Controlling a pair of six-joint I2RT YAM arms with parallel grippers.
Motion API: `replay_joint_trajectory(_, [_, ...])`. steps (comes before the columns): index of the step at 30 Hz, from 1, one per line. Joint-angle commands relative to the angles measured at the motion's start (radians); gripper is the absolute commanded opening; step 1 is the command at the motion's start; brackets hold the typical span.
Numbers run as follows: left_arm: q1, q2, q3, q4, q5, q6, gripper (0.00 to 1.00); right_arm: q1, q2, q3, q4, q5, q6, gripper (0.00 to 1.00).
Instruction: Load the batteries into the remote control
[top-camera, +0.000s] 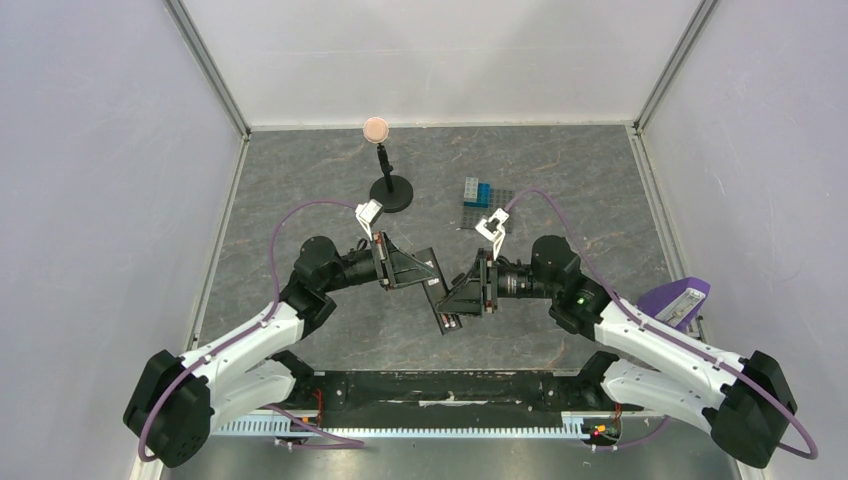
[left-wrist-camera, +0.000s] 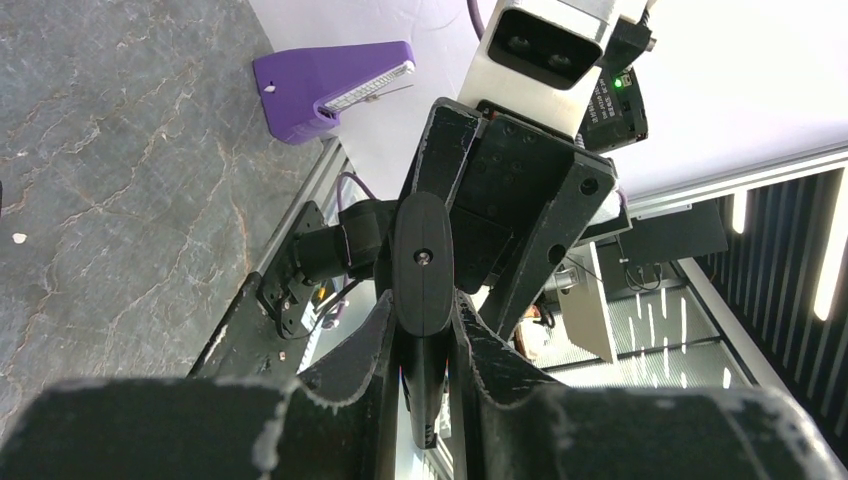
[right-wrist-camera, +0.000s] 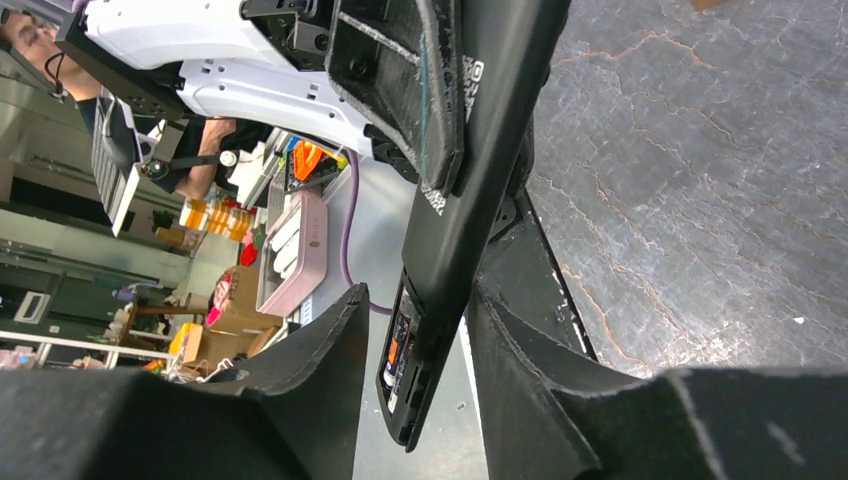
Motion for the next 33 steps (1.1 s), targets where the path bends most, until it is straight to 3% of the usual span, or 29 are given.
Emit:
replay_joint_trajectory(1, [0.003,-0.011,0.036,0.015,0.027,0.047,0.02,-0.003,0.022,-0.004,0.059,0.027,0.031,0.41])
replay_joint_trajectory(9, [0.004,-0.01,0.034,0.015,0.027,0.048,0.02,-0.003,0.032,-0.026,0.053,0.04,0.039,0.22])
replay_joint_trajectory(12, [0.003,-0.01,0.034,0.015,0.027,0.048,0.02,-0.003,0.032,-0.028,0.048,0.048,0.037,0.22])
replay_joint_trajectory(13, [0.003,-0.01,0.032,0.015,0.026,0.049,0.02,-0.003,0.033,-0.026,0.047,0.05,0.039,0.25])
replay_joint_trajectory(14, [0.003,-0.01,0.032,0.016,0.025,0.049,0.02,-0.003,0.032,-0.025,0.044,0.051,0.04,0.34])
replay_joint_trajectory(16, [0.003,-0.016,0.032,0.006,0.01,0.05,0.02,-0.002,0.026,-0.021,0.041,0.059,0.031,0.61])
replay_joint_trajectory(17, [0.004,-0.023,0.032,-0.003,-0.002,0.057,0.02,-0.002,0.019,-0.017,0.033,0.078,0.021,0.7])
replay_joint_trajectory(20, [0.005,-0.069,0.041,-0.101,-0.063,0.118,0.02,-0.003,-0.021,-0.011,0.001,0.159,-0.014,0.87])
replay_joint_trajectory(26, [0.021,-0.168,0.065,-0.384,-0.249,0.225,0.02,-0.027,-0.087,0.011,-0.109,0.34,-0.079,0.9])
replay_joint_trajectory(33, [0.049,-0.287,0.1,-0.775,-0.594,0.282,0.02,-0.03,0.034,0.095,-0.441,0.653,-0.364,0.89])
